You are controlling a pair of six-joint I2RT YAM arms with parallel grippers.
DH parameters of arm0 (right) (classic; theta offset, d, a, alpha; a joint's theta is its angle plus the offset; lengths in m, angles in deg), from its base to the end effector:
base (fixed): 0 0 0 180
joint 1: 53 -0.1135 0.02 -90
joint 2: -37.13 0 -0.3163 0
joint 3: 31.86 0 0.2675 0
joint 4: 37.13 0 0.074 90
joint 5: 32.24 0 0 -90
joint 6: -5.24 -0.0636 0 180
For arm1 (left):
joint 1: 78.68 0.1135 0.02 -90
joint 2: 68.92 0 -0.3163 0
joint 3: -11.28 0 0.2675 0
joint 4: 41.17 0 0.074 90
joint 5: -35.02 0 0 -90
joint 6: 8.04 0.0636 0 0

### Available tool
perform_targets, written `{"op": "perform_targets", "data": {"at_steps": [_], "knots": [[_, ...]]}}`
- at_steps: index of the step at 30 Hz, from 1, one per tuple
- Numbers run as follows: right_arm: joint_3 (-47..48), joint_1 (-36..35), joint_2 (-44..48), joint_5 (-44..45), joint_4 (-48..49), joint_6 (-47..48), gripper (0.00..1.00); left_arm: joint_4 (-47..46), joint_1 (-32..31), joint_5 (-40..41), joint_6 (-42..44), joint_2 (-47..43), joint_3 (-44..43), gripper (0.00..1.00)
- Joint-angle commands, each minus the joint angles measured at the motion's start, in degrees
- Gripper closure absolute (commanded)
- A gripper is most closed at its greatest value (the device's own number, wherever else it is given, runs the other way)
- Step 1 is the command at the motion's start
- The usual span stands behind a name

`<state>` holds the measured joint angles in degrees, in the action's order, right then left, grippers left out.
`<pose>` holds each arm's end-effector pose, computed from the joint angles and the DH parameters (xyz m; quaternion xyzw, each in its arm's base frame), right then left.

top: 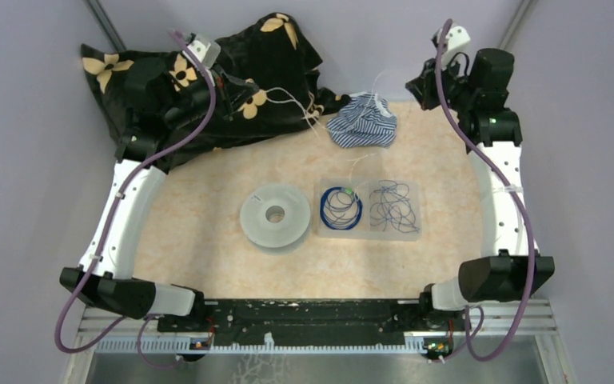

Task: Wrap the cables
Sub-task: Adjust the cable at the center of the board.

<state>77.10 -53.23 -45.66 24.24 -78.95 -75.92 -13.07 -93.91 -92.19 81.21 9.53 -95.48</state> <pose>0.3426 0.0365 0.5110 -0.2340 0.7468 0.1857 0.5942 0.2956 -0.1203 0.5507 0.3085 0.6351 -0.3163 0.6336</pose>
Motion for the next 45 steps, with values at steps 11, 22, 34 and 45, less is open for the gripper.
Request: {"op": "perform_targets", "data": {"at_steps": [11, 22, 34, 45], "knots": [[6.2, 1.0, 6.2, 25.9, 6.0, 8.2, 1.00, 2.3, 0.5, 17.5, 13.3, -0.1, -6.9, 1.00], [3.1, 1.0, 4.1, 31.7, 11.2, 13.4, 1.00, 0.0, 0.5, 21.6, 18.1, 1.9, -3.9, 1.00], [-17.0, 1.0, 1.6, 36.2, 24.2, 18.3, 1.00, -4.0, -3.7, 3.5, 0.3, 4.1, 0.1, 1.00], [-18.7, 1.0, -15.7, 41.5, 29.9, 22.3, 1.00, -5.6, -13.2, 4.4, -4.5, 16.7, -4.3, 1.00]]}}
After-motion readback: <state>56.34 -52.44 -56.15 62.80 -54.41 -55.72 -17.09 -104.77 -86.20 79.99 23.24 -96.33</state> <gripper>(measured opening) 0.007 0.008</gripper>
